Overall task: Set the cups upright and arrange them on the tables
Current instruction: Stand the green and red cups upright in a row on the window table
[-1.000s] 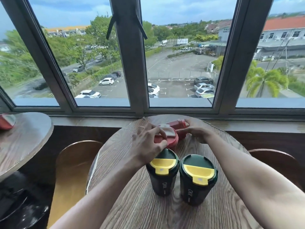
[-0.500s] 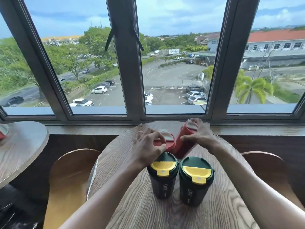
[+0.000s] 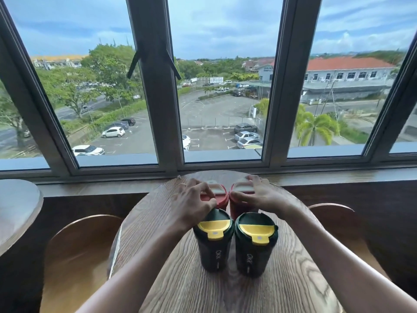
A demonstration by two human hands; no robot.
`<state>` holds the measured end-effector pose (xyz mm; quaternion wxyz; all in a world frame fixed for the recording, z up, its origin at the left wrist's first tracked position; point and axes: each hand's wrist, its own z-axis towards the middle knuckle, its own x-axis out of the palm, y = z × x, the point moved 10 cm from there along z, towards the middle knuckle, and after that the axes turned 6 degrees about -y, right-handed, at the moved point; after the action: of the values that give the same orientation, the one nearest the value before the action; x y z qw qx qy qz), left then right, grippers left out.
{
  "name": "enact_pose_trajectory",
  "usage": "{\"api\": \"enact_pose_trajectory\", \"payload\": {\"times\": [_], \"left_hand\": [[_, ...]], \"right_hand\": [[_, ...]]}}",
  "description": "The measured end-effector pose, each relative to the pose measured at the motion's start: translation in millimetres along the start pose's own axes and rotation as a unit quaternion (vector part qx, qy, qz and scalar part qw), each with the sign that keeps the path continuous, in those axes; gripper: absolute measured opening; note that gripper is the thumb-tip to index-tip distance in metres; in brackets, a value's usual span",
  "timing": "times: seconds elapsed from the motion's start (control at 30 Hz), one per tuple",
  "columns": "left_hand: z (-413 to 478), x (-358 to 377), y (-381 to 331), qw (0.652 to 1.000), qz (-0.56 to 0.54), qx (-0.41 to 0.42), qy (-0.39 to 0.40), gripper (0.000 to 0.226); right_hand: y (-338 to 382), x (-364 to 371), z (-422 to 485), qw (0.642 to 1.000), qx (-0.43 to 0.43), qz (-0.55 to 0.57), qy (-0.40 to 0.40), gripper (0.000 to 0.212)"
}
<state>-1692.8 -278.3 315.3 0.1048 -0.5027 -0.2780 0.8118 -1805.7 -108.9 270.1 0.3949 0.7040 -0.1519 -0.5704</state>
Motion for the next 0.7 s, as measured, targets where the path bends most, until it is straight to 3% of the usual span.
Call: {"api": "enact_pose_trajectory", "payload": {"times": [0.1, 0.17, 0.3, 0.7], "left_hand": [[0.7, 0.7, 0.6, 1.000, -0.001, 0.000, 0.000, 0.014], [1.1, 1.0, 0.5, 1.000, -0.002, -0.002, 0.001, 0.013], [2.7, 0.7, -0.8, 1.000, -0.002, -0.003, 0.005, 0.014], [2.9, 0.8, -0.1, 1.000, 0.000, -0.001, 0.008, 0.015]], "right_hand": [[-6.1, -1.9, -0.3, 0.996, 0.030, 0.076, 0.048, 0.070], [-14.3, 3.9, -3.7, 0.981, 0.075, 0.154, 0.095, 0.059], [-22.2, 7.2, -5.7, 0.956, 0.092, 0.263, 0.094, 0.051], [-20.3, 2.5, -21.3, 0.951, 0.089, 0.287, 0.078, 0.041]]}}
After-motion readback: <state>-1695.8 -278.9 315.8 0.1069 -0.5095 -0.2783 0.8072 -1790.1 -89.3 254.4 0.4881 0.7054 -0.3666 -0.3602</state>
